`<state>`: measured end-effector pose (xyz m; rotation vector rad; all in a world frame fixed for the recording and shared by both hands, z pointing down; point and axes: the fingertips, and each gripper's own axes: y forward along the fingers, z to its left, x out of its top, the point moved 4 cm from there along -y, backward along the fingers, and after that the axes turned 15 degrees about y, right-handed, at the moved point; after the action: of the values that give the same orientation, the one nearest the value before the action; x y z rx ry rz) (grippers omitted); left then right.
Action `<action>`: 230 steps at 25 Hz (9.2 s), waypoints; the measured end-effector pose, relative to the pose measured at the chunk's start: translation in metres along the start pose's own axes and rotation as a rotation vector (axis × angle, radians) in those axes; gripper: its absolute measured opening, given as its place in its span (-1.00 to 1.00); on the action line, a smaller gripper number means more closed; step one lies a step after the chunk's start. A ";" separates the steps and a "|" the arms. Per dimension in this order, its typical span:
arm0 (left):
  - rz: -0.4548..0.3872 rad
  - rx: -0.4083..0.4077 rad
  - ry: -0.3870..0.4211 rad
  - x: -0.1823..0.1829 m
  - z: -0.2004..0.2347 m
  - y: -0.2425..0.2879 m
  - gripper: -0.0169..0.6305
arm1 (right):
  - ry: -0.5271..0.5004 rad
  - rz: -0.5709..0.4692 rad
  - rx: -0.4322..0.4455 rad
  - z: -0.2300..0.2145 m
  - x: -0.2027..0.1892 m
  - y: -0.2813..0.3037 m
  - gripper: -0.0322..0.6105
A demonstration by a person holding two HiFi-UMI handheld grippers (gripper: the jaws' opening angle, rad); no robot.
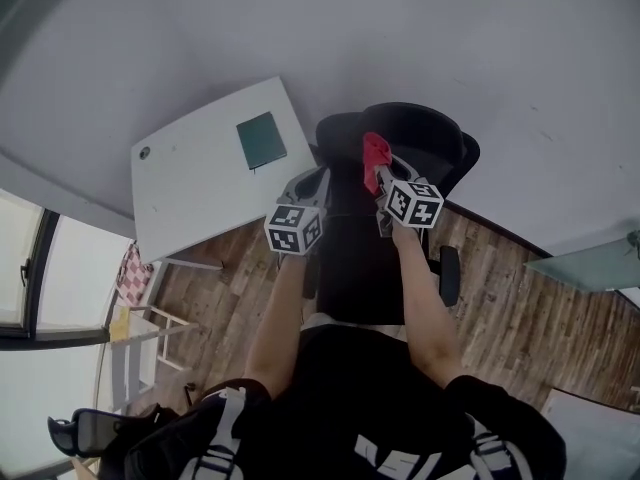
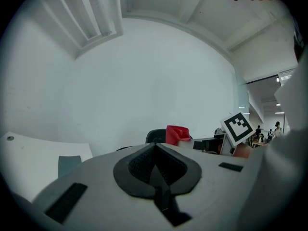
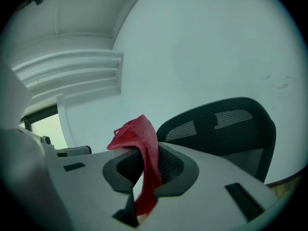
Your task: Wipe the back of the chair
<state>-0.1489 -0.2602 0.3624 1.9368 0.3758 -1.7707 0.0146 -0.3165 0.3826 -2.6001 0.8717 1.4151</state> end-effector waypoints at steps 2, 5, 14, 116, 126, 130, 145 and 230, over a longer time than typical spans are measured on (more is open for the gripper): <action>0.004 -0.010 0.001 -0.001 0.013 0.009 -0.87 | 0.011 0.010 -0.008 -0.003 -0.004 0.019 -0.67; 0.012 -0.017 -0.008 -0.004 0.032 0.022 -0.87 | 0.031 0.019 -0.028 -0.011 -0.007 0.042 -0.67; 0.036 -0.051 -0.040 -0.018 0.061 0.050 -0.87 | 0.061 0.018 -0.096 -0.029 -0.009 0.087 -0.67; 0.023 -0.080 -0.067 -0.137 0.109 0.029 -0.87 | -0.237 0.154 -0.029 -0.019 -0.137 0.151 -0.67; 0.040 -0.078 -0.049 -0.160 0.121 0.040 -0.87 | -0.205 0.156 -0.121 -0.053 -0.163 0.190 -0.67; 0.051 -0.075 -0.019 -0.167 0.115 0.045 -0.87 | -0.258 0.155 -0.158 -0.066 -0.164 0.202 -0.67; 0.102 -0.063 -0.011 -0.164 0.061 0.062 -0.87 | -0.328 0.180 -0.232 -0.120 -0.138 0.176 -0.68; 0.181 0.059 -0.132 -0.227 0.096 0.003 -0.87 | -0.224 0.249 -0.146 -0.092 -0.221 0.186 -0.68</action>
<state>-0.2568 -0.2860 0.5829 1.8177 0.1000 -1.7959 -0.1023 -0.4013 0.6490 -2.4306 1.1289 1.8559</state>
